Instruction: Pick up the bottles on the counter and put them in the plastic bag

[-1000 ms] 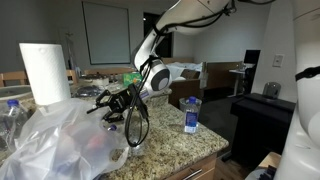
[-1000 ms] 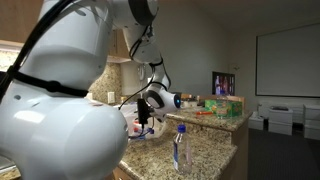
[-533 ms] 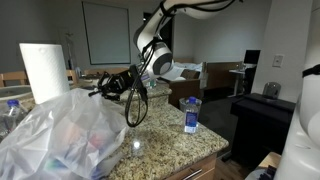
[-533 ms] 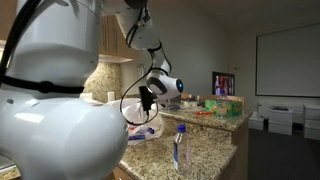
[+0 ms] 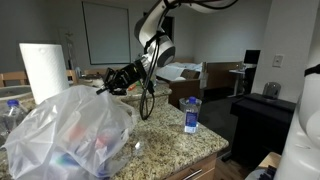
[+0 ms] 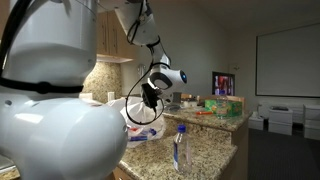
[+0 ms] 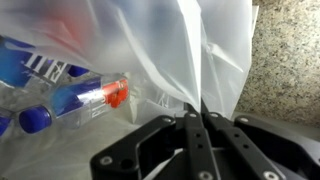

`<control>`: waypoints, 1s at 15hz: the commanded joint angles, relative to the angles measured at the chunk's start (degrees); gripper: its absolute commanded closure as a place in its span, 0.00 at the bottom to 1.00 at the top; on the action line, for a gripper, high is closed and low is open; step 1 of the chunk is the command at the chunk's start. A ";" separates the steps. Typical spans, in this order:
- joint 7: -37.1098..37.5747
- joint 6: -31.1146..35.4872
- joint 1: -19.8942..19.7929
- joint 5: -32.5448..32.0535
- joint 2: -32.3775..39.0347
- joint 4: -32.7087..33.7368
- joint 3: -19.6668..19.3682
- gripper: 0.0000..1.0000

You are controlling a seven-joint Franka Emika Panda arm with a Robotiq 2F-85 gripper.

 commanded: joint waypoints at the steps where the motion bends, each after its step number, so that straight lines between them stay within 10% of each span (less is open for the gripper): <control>1: 3.59 -0.09 -0.99 -5.91 -0.89 0.47 0.11 1.00; 5: 3.09 -1.40 -1.37 -8.60 -1.50 0.95 -0.19 1.00; 6: 3.14 -2.06 -1.44 -8.84 -1.51 1.20 -0.13 0.74; 15: 5.53 -8.54 -2.43 -17.53 -3.44 2.70 -0.85 0.23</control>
